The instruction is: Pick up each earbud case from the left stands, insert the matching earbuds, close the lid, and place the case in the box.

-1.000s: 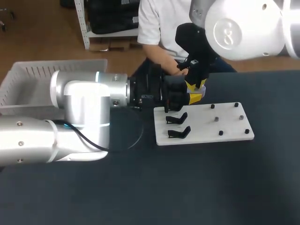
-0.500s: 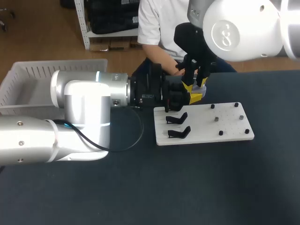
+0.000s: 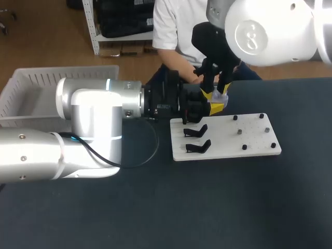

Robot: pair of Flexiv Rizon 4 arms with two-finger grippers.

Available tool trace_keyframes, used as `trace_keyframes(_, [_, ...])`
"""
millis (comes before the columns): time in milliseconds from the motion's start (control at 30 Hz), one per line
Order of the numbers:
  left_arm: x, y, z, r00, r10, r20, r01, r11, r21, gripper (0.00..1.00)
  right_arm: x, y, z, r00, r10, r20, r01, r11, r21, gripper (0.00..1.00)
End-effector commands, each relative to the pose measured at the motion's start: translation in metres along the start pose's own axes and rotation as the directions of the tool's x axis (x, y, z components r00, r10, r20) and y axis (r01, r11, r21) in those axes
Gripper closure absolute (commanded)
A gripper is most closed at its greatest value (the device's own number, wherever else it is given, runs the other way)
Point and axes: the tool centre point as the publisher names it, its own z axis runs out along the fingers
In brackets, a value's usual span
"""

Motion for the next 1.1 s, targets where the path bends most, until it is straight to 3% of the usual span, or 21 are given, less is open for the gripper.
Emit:
trace_keyframes(33, [0.001, -0.001, 0.0, 1.0, 0.004, 0.007, -0.004, 1.0, -0.006, 1.0, 0.004, -0.004, -0.023, 0.998, 0.015, 0.068, -0.014, 1.0, -0.014, 0.55])
trace_keyframes(200, [0.001, -0.001, 0.0, 1.0, 0.004, 0.007, -0.004, 1.0, -0.006, 1.0, -0.027, -0.023, -0.025, 0.986, 0.087, 0.143, -0.083, 0.996, -0.031, 0.56])
trace_keyframes(233, [0.001, -0.001, 0.0, 1.0, 0.004, 0.007, -0.004, 1.0, -0.006, 1.0, -0.033, -0.027, -0.022, 0.983, 0.085, 0.162, -0.086, 0.996, -0.002, 0.54])
trace_keyframes(333, [0.001, -0.001, 0.0, 1.0, 0.004, 0.007, -0.004, 1.0, -0.006, 1.0, -0.05, -0.039, -0.019, 0.964, 0.147, 0.221, -0.139, 0.989, -0.048, 0.54])
trace_keyframes(500, [0.001, -0.001, 0.0, 1.0, 0.004, 0.007, -0.004, 1.0, -0.006, 1.0, -0.067, -0.056, 0.001, 0.955, 0.206, 0.214, -0.2, 0.979, -0.046, 0.55])
trace_keyframes(767, [0.001, -0.001, 0.0, 1.0, 0.004, 0.007, -0.004, 1.0, -0.006, 1.0, -0.059, -0.062, 0.023, 0.957, 0.237, 0.167, -0.236, 0.971, -0.028, 0.55])
trace_keyframes(1100, [0.001, -0.001, 0.0, 1.0, 0.004, 0.007, -0.004, 1.0, -0.006, 1.0, -0.037, -0.058, 0.031, 0.959, 0.255, 0.121, -0.253, 0.967, -0.026, 0.56])
